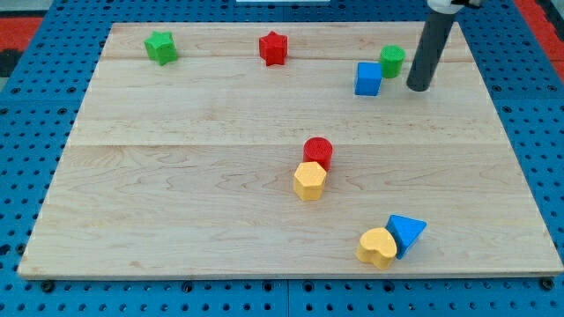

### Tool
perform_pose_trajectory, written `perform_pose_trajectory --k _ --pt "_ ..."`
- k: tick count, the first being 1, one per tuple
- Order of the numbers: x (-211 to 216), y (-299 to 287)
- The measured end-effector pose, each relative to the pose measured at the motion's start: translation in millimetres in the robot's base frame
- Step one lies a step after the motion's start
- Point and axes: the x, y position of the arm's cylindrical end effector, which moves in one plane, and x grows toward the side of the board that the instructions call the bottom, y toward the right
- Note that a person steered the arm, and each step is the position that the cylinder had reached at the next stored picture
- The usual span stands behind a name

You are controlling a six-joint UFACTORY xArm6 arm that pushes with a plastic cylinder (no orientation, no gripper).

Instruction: Push the green circle to the top right of the blue cube

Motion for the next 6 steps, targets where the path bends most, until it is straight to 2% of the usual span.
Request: perform_pose_trajectory --k 2,3,4,6 --pt "-69 6" --pt "-86 20" --pt "-67 23" --pt "-67 23"
